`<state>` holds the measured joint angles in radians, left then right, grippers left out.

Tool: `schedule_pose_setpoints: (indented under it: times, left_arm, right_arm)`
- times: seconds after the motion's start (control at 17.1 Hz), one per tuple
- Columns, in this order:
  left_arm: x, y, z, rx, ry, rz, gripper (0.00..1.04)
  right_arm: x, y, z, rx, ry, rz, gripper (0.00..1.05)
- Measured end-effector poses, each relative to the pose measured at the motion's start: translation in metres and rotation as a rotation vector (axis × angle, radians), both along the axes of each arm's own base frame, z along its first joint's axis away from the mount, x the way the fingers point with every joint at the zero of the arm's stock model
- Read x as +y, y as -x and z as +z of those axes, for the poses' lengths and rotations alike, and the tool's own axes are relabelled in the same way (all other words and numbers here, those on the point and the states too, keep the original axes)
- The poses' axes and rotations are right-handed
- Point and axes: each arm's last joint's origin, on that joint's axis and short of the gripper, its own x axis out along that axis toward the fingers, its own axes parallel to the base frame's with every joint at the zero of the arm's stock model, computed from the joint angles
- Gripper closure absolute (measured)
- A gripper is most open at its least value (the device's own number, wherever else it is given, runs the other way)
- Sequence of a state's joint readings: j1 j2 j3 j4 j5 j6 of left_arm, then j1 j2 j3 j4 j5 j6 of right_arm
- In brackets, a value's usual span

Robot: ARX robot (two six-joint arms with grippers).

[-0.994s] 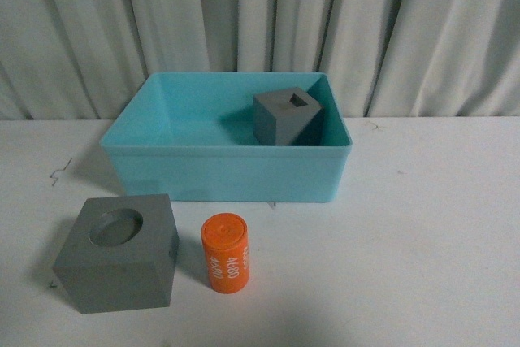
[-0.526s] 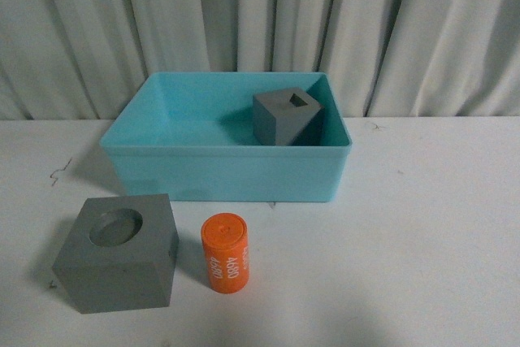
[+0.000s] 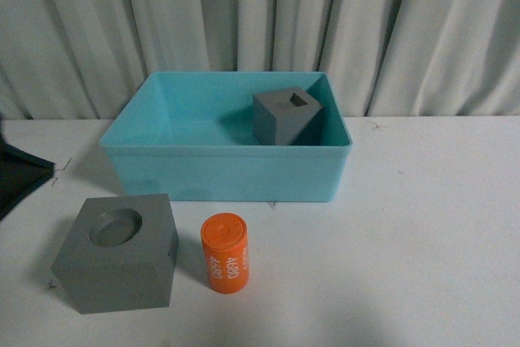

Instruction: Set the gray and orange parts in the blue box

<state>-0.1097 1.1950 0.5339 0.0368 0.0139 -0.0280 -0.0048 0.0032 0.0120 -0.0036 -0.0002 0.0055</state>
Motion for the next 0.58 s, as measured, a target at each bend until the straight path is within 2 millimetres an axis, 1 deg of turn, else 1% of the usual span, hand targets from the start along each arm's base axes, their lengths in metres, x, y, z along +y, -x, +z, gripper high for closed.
schedule_pose_setpoints:
  times: [0.06,0.12,0.23,0.47,0.58]
  left_arm:
    - [-0.002,-0.009,-0.005,0.015,-0.017,-0.014,0.07]
    - [-0.002,-0.023,-0.014,0.046,-0.043,-0.026,0.07]
    - [0.002,-0.037,-0.026,0.096,-0.073,-0.033,0.07]
    - [0.007,-0.043,-0.045,0.160,-0.098,-0.045,0.07]
    - [0.003,-0.046,-0.052,0.185,-0.099,-0.062,0.07]
  right_arm:
    - [0.000,0.000,0.000,0.000,0.000,0.000,0.06]
    - [0.000,0.000,0.000,0.000,0.000,0.000,0.06]
    - [0.000,0.000,0.000,0.000,0.000,0.000,0.06]
    - [0.000,0.000,0.000,0.000,0.000,0.000,0.06]
    - [0.000,0.000,0.000,0.000,0.000,0.000,0.06]
